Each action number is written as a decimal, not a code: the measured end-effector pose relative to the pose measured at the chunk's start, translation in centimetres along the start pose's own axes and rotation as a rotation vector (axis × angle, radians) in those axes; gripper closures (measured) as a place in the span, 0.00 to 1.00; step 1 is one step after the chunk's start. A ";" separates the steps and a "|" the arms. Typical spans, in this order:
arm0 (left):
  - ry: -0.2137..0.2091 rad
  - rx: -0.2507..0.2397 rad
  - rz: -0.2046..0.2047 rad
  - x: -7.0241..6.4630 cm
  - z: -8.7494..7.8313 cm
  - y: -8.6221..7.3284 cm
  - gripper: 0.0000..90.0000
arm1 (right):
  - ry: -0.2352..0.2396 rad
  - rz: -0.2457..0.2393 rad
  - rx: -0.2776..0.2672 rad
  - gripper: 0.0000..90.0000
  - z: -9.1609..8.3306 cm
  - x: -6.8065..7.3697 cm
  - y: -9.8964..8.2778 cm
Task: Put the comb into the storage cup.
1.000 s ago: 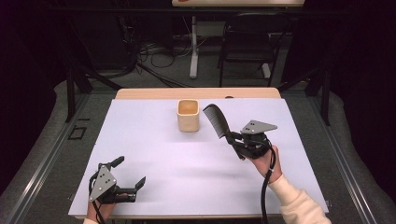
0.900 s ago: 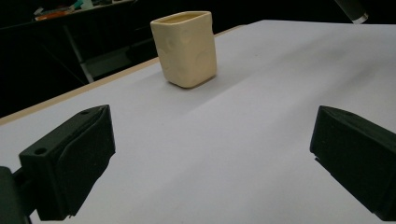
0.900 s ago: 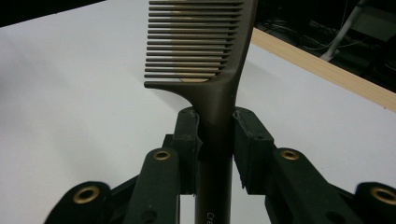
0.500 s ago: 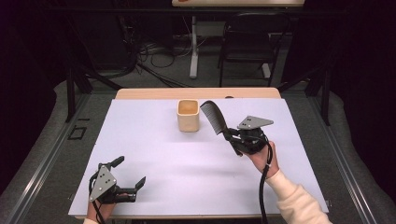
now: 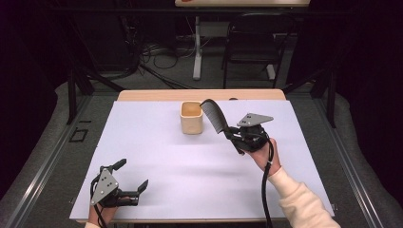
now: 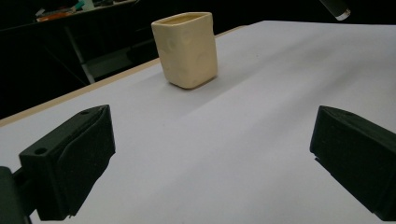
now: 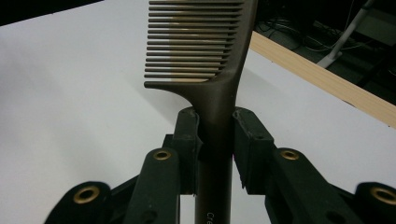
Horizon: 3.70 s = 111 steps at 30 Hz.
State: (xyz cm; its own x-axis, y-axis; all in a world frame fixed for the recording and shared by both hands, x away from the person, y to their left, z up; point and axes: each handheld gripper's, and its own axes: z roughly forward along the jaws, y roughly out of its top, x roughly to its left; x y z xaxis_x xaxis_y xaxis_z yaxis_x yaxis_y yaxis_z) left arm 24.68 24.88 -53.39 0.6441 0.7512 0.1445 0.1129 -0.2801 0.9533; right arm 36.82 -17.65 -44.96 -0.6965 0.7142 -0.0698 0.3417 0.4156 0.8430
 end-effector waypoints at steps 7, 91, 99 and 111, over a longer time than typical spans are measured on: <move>0.000 0.000 0.001 0.0 0.0 0.0 0.00 | 0.007 -0.003 0.002 0.80 0.8 -0.1 0.8; -0.004 -0.001 0.000 0.1 0.0 0.0 0.00 | -0.019 -0.016 -0.064 0.80 6.4 -1.2 6.8; -0.003 -0.001 -0.001 0.1 -0.1 0.0 0.00 | -0.022 -0.020 -0.066 0.80 6.6 -1.3 7.3; -0.003 -0.002 -0.001 0.1 0.0 0.0 0.00 | -0.027 -0.037 -0.072 0.80 6.9 -1.4 7.7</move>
State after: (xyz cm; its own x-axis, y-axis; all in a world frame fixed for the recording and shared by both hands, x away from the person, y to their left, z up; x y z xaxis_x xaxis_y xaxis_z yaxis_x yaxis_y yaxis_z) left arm 24.68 24.95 -53.36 0.6460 0.7499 0.1430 0.1123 -0.2786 0.9538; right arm 44.79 -11.55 -42.05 -0.6901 0.7144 -0.1154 0.2691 0.4013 0.8755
